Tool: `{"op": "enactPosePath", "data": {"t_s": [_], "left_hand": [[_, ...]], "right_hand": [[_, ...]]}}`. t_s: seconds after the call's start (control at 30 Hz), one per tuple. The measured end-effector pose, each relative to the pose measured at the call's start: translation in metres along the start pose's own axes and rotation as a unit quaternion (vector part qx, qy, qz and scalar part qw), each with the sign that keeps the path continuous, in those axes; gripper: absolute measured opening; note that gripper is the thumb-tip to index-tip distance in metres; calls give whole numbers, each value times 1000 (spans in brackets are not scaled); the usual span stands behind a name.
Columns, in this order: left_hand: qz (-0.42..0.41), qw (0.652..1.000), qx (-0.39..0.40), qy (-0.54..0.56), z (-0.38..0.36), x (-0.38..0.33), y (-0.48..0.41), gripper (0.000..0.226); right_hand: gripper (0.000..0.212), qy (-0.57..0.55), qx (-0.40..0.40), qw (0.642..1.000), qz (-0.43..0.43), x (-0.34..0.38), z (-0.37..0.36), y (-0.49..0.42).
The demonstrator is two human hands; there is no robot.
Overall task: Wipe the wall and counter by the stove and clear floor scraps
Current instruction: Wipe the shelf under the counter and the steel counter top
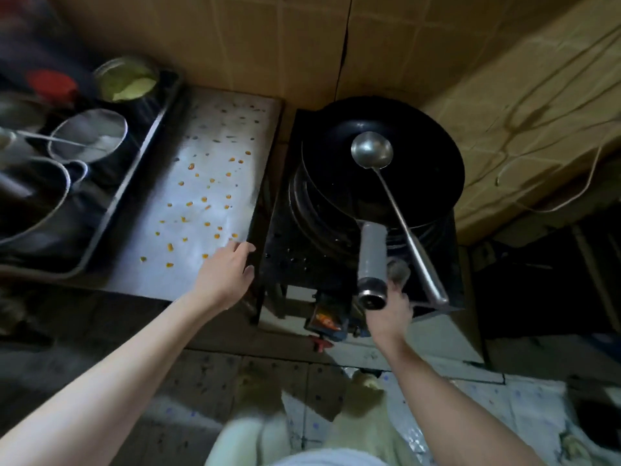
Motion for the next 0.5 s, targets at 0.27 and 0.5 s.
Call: {"op": "enactPosePath", "data": {"t_s": [0.27, 0.5], "left_hand": [[-60, 998, 15, -29, 14, 57, -6, 41], [-57, 998, 22, -2, 17, 82, -11, 39]], "right_hand": [[43, 4, 29, 1000, -8, 59, -51, 29], [44, 76, 76, 993, 55, 103, -92, 34]]}}
Point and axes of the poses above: each hand's wrist, its own y-axis away from the middle knuckle, its own z-axis out of the back of the hand, x = y × z, the point moved 2 cm from there along -y, towards the middle knuckle, and after that the axes turned 7 degrees about -y, right-handed, at the moved point
